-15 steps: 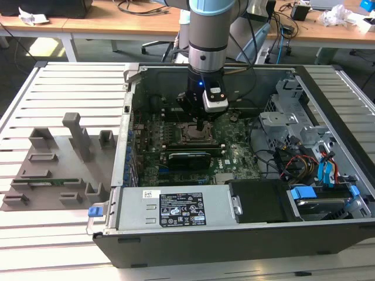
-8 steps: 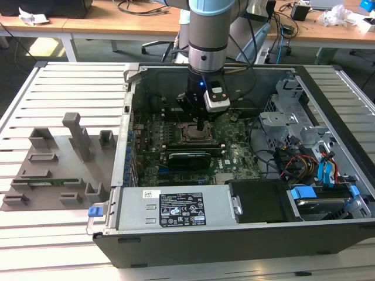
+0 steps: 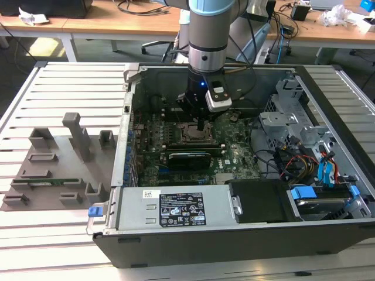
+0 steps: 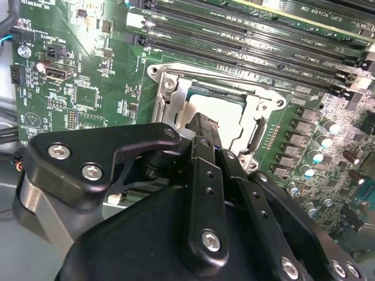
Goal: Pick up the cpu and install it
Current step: 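Install the first cpu locking lever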
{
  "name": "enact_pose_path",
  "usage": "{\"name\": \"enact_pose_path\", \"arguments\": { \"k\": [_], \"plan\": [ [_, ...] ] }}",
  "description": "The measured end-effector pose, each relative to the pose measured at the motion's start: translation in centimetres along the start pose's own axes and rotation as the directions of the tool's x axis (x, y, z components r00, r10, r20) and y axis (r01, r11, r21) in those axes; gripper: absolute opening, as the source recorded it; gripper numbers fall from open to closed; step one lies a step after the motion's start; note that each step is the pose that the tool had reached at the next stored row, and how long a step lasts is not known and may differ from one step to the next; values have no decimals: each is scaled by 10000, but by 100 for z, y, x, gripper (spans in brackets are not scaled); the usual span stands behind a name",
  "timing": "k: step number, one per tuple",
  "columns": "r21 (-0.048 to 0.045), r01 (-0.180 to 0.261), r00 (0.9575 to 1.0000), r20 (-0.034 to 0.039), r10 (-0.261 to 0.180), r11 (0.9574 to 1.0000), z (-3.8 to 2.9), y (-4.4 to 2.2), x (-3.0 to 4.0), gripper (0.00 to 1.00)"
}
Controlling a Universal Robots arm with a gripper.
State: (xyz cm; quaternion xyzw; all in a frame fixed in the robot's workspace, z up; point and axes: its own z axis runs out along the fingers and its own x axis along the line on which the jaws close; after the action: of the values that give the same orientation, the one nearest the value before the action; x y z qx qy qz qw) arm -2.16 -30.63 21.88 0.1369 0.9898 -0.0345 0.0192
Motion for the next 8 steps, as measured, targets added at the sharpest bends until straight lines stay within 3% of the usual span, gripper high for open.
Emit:
{"name": "enact_pose_path", "arguments": {
  "k": [8],
  "plan": [
    [-25,542,9985,34,-542,9985,0,0,0,11]
  ]
}}
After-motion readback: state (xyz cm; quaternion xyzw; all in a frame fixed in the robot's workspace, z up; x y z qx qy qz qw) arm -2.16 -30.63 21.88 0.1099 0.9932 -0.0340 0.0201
